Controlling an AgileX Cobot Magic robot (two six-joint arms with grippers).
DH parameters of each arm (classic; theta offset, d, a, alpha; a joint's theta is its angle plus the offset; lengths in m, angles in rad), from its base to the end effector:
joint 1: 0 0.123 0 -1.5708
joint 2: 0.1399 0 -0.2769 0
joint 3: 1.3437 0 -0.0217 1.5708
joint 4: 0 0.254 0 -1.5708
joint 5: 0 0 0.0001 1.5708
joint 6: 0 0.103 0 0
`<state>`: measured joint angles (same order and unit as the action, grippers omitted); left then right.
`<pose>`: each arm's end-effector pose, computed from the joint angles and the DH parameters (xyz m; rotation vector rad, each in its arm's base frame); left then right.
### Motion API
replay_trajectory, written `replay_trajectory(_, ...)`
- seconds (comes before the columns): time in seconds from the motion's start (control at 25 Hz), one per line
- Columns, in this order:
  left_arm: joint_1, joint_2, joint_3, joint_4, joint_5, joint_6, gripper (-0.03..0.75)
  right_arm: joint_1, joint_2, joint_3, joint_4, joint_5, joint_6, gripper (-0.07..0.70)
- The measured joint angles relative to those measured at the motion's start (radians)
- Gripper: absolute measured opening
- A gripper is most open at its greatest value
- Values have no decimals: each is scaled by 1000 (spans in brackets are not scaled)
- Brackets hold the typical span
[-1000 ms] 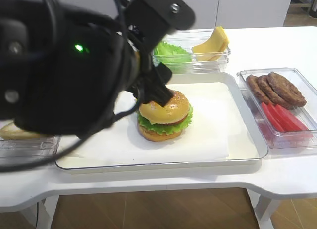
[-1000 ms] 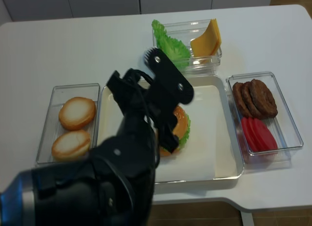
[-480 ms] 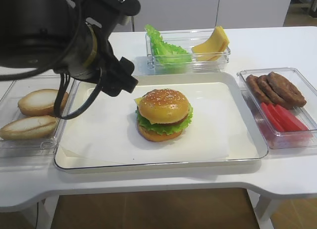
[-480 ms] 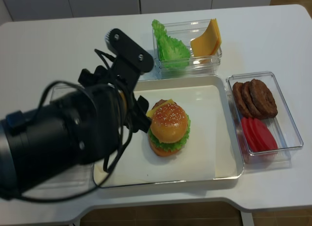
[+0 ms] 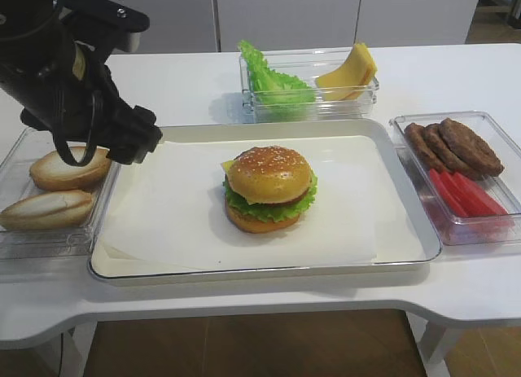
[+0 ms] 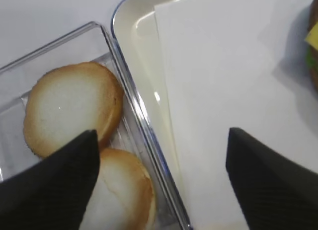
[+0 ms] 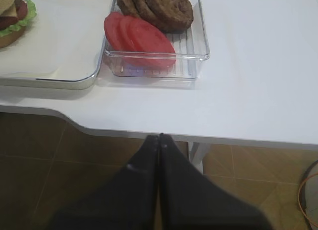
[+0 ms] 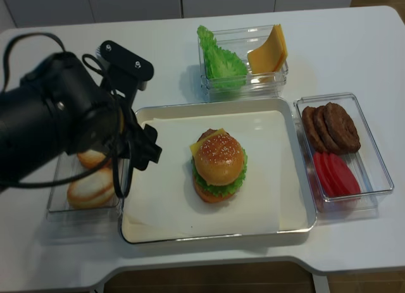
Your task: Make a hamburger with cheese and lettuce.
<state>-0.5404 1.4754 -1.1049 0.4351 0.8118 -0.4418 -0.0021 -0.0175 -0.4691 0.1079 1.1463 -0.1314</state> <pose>0.2832 -0.1331 0.2645 0.4109 2.5129 0.1508 0.0130 0.0101 0.2575 -0.1479 2.1334 0.0531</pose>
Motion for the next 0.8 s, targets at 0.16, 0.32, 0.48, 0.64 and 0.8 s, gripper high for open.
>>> replay_trajectory(0.16,94,0,0,-131,21,123,589,0,0,0,0,0,0,-70)
replay_trajectory(0.32,198,0,0,-241,50,202,587,0,0,0,0,0,0,-70)
replay_trajectory(0.48,286,-11,0,-320,79,255,587,0,0,0,0,0,0,-70)
replay_trajectory(0.64,347,-50,0,-340,110,284,587,0,0,0,0,0,0,-70)
replay_trajectory(0.8,397,-87,0,-346,150,312,587,0,0,0,0,0,0,-70)
